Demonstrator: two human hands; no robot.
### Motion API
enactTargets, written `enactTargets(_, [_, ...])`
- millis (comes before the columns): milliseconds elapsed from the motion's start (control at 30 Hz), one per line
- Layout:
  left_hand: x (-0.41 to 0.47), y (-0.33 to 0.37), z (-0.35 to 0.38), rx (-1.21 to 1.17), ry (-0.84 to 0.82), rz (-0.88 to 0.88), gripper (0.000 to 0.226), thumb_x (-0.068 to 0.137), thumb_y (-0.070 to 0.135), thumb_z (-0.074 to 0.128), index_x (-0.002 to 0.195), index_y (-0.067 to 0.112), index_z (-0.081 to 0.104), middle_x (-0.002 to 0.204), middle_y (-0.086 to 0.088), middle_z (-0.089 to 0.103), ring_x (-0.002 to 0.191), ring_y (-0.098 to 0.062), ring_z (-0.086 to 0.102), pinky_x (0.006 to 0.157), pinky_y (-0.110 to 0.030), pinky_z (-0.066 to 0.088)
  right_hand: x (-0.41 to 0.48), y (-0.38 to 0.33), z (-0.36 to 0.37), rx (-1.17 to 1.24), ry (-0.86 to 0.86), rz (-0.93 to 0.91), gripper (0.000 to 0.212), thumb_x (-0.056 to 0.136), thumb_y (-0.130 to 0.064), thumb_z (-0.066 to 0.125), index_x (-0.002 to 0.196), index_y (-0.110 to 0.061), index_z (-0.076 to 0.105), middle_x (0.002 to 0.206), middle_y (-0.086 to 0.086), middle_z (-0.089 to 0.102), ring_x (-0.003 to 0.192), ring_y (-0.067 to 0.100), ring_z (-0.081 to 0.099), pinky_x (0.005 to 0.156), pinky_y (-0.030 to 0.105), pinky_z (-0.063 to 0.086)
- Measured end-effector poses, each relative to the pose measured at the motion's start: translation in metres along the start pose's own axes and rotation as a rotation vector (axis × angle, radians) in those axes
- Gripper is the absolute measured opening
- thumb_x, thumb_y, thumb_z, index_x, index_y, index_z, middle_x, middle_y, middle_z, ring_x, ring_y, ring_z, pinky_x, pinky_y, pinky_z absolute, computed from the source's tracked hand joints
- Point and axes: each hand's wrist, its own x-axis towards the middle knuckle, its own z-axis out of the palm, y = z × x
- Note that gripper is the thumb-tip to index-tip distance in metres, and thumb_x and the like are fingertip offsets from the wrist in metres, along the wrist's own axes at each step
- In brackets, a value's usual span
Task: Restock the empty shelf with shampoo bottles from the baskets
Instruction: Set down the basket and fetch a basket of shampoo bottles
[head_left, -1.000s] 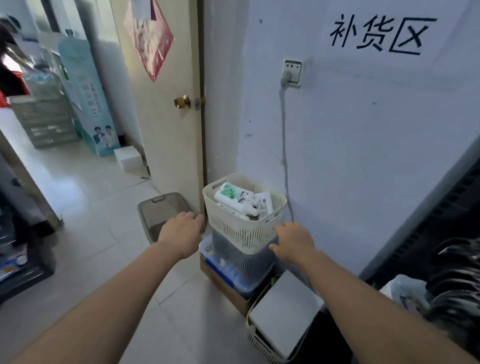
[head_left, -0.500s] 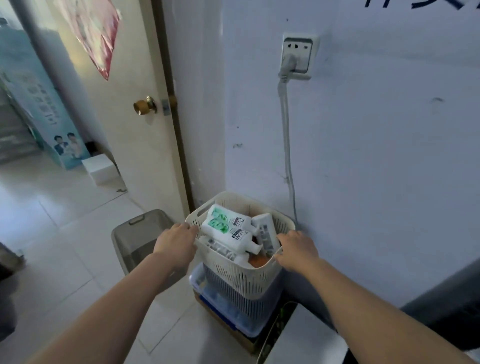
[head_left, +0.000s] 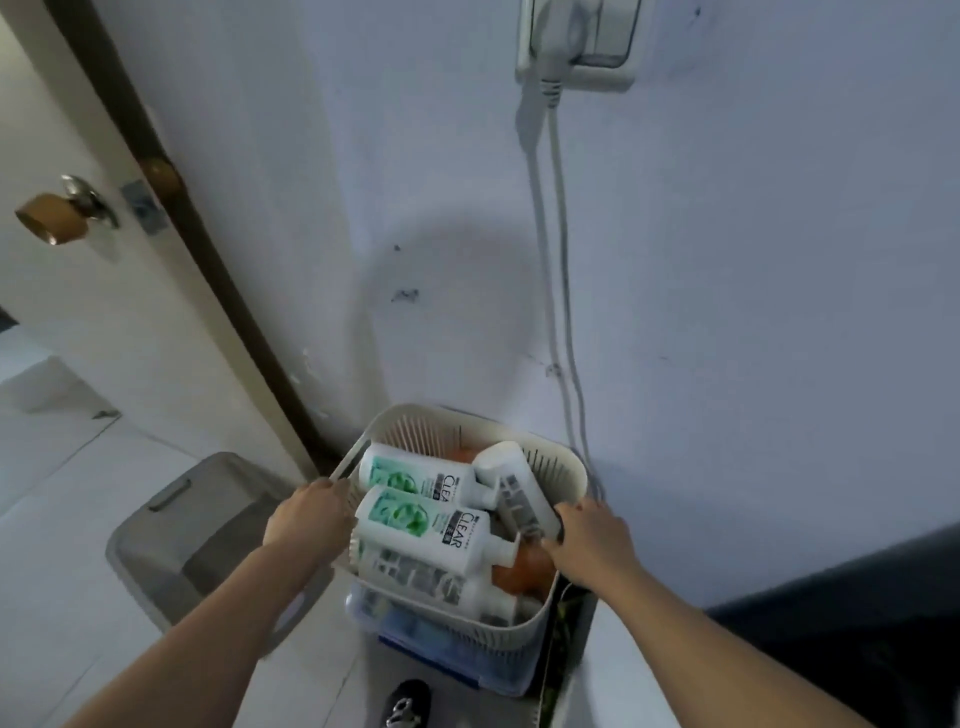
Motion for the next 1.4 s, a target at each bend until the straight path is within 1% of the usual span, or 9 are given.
enactTargets(233, [0.088,-0.019,0.014,-0.078,-0.098,0.065,0.044,0.093,0.03,0.052,0.134,0.017,0.043,0.126,-0.01,0.054,0.119,-0.03,0.051,0.094,-0.042,0.045,0.025,-0.03,0.019,0.311,0.14,0.309,0.065,0.092,-0.036,0.06,0.146,-0.015,0.031,0.136,0.011,0.046,0.121,0.031,0.052,0.097,0.04,0.045])
enactTargets(367, [0.124,-0.023,0.035,-0.169,-0.187,0.032,0.057,0.094,0.028,0.053,0.142,0.009,0.03,0.137,-0.018,0.047,0.126,-0.037,0.047,0.098,-0.049,0.043,0.029,-0.039,0.033,0.554,0.234,0.486,0.065,0.091,-0.022,0.06,0.147,-0.011,0.027,0.13,0.012,0.044,0.115,0.032,0.053,0.083,0.036,0.047])
enactTargets(467, [0.143,-0.028,0.05,-0.205,-0.178,0.021,0.052,0.097,0.026,0.047,0.141,0.005,0.03,0.134,-0.022,0.05,0.123,-0.041,0.049,0.094,-0.051,0.044,0.032,-0.04,0.048,0.686,0.212,0.595,0.047,0.097,-0.022,0.052,0.14,-0.016,0.036,0.125,0.006,0.051,0.109,0.028,0.056,0.079,0.032,0.043])
enactTargets(600, [0.155,-0.035,0.062,-0.307,-0.083,0.067,0.03,0.099,0.024,0.042,0.124,0.01,0.046,0.115,-0.02,0.06,0.102,-0.04,0.058,0.074,-0.04,0.042,0.036,-0.042,0.059,0.83,0.248,0.768,0.015,0.104,-0.023,0.036,0.109,-0.015,0.048,0.097,0.005,0.06,0.087,0.026,0.059,0.071,0.034,0.042])
enactTargets(800, [0.158,-0.037,0.071,-0.642,-0.057,-0.017,0.023,0.101,0.028,0.035,0.104,0.017,0.055,0.086,-0.011,0.062,0.082,-0.034,0.06,0.068,-0.04,0.044,0.041,-0.046,0.075,1.064,0.327,0.846,0.042,0.107,-0.034,0.027,0.114,-0.005,0.056,0.102,0.01,0.059,0.097,0.028,0.056,0.088,0.039,0.045])
enactTargets(1000, [0.163,-0.035,0.068,-0.743,-0.068,-0.152,0.037,0.098,0.036,0.038,0.104,0.012,0.066,0.096,-0.016,0.068,0.091,-0.038,0.062,0.078,-0.046,0.05,0.046,-0.045,0.072,1.133,0.389,0.947,0.049,0.107,-0.036,0.026,0.11,-0.004,0.062,0.104,0.012,0.06,0.102,0.03,0.057,0.09,0.037,0.043])
enactTargets(1100, [0.16,-0.034,0.067,-0.792,-0.03,-0.211,0.034,0.095,0.036,0.04,0.1,0.012,0.063,0.094,-0.021,0.066,0.083,-0.04,0.06,0.07,-0.045,0.049,0.04,-0.044,0.074,1.134,0.394,0.952,0.046,0.107,-0.037,0.027,0.104,-0.008,0.062,0.108,0.014,0.062,0.102,0.03,0.057,0.095,0.04,0.044])
enactTargets(1233, [0.154,-0.03,0.059,-0.828,-0.043,-0.237,0.031,0.095,0.035,0.041,0.093,0.012,0.061,0.08,-0.018,0.06,0.061,-0.028,0.048,0.057,-0.034,0.039,0.029,-0.038,0.074,1.17,0.423,0.985,0.043,0.105,-0.038,0.032,0.097,-0.009,0.063,0.097,0.01,0.062,0.092,0.027,0.057,0.089,0.041,0.046])
enactTargets(1400, [0.132,-0.021,0.044,-0.927,-0.128,-0.236,0.027,0.098,0.032,0.042,0.088,0.016,0.061,0.064,-0.004,0.046,0.047,-0.017,0.033,0.046,-0.025,0.025,-0.004,-0.024,0.081,1.271,0.43,1.029,0.042,0.103,-0.043,0.036,0.082,-0.019,0.063,0.071,-0.002,0.054,0.061,0.014,0.046,0.058,0.029,0.038])
